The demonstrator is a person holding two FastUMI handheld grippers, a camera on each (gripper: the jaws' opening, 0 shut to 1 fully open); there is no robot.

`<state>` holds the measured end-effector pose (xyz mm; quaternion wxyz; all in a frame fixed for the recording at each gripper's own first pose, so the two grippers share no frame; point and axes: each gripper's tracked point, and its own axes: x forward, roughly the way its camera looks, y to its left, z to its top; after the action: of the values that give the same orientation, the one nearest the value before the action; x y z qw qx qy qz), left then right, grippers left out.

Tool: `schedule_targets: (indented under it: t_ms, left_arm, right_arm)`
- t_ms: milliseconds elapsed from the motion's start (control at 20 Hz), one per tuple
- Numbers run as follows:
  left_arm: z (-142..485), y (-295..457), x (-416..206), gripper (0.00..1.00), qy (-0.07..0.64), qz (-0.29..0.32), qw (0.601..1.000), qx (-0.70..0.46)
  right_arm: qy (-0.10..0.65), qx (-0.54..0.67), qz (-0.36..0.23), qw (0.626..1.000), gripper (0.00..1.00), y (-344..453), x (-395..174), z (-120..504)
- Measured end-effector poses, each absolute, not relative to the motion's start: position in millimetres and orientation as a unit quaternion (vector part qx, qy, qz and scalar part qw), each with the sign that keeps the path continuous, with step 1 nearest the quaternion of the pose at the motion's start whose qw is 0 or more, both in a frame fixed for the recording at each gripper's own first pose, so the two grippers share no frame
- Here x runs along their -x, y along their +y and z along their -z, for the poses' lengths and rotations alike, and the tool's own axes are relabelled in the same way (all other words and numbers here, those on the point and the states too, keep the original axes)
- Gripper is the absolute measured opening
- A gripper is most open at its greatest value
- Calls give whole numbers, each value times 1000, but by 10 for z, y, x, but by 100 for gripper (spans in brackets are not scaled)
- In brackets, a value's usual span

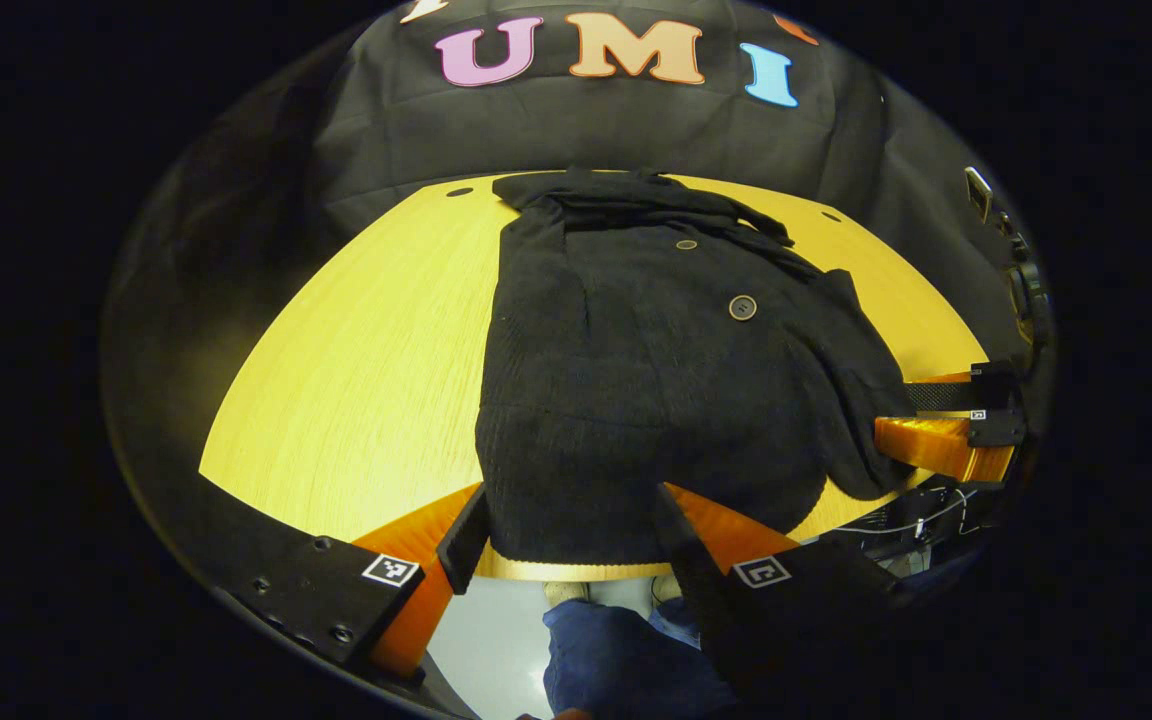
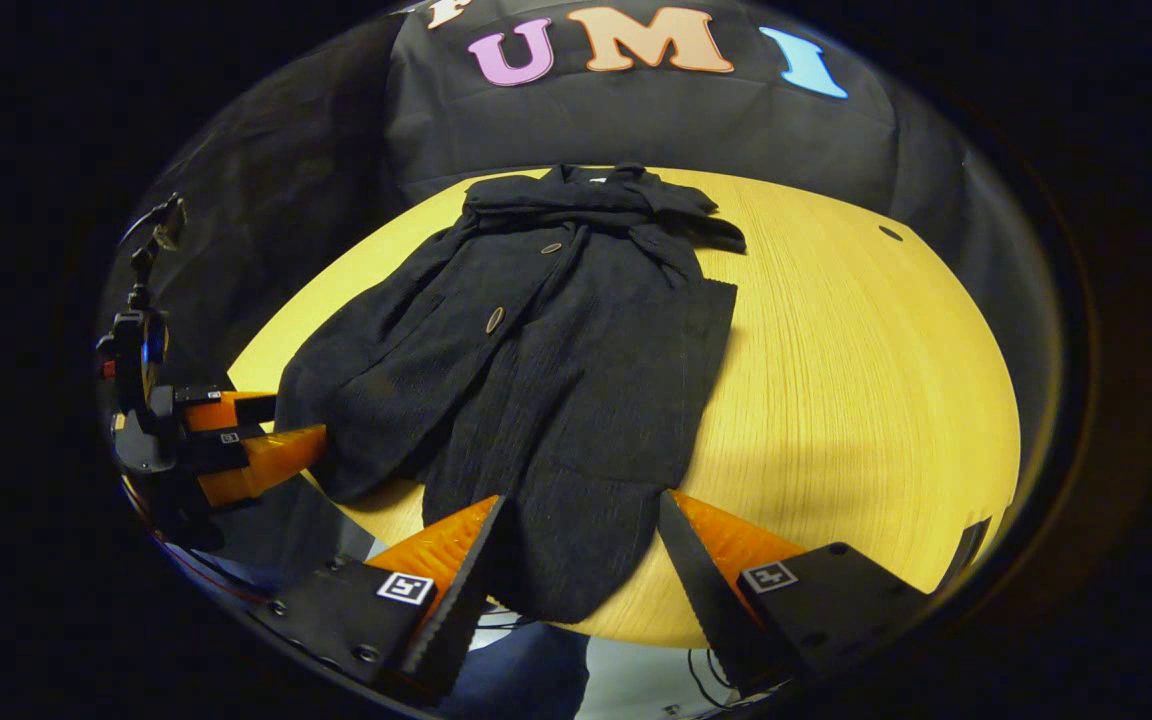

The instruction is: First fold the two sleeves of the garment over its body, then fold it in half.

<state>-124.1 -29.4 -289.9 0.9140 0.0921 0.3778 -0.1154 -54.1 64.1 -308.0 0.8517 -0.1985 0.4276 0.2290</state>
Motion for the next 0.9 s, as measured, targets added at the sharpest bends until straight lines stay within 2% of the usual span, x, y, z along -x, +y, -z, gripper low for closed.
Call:
schedule_targets:
  t_ms: [50,100,150,200,250,300,350,400,450,500,550,600,650,700,750,850,900]
  left_arm:
    - [2898,-295,1230,98,376,116,915,-92]
    - [2903,-302,1232,98,377,118,914,-92]
    - [2909,-311,1231,98,376,120,914,-94]
    - [2908,-341,1235,95,376,125,913,-93]
    - [2904,-343,1233,94,377,126,913,-95]
    - [2910,-347,1225,88,377,128,912,-95]
    - [2916,-354,1220,86,379,128,912,-95]
    - [2913,-364,1228,81,380,129,911,-95]
    - [2913,-377,1236,78,382,131,910,-96]
    - [2917,-384,1230,75,382,133,910,-95]
    - [2909,-390,1223,72,382,134,910,-94]
    - [2910,-395,1223,62,382,135,910,-92]
    - [2919,-413,1218,52,382,138,909,-92]
    - [2923,-422,1222,41,381,141,909,-92]
    - [2914,-422,1222,41,381,143,909,-90]
    - [2935,-410,1211,32,383,139,909,-85]
    - [2931,-409,1204,25,383,138,910,-82]
  right_arm:
    - [425,210,-227,851,93,627,525,3083]
    - [422,219,-228,849,85,620,530,3092]
    - [421,226,-230,848,89,627,516,3094]
    - [422,230,-233,845,89,643,522,3104]
    - [423,232,-237,843,79,660,526,3099]
    - [423,236,-240,841,77,664,527,3120]
    - [424,236,-242,840,69,669,527,3118]
    - [424,236,-244,839,69,677,535,3115]
    - [425,235,-246,839,60,683,538,3123]
    - [425,234,-248,838,61,680,548,3105]
    - [422,236,-250,839,52,678,528,3109]
    - [423,230,-248,841,47,688,534,3108]
    - [424,225,-248,842,30,687,537,3105]
    - [425,223,-248,841,26,697,537,3106]
    - [428,221,-248,840,21,702,538,3101]
    - [436,222,-248,836,21,703,535,3099]
    - [438,223,-249,835,21,711,537,3099]
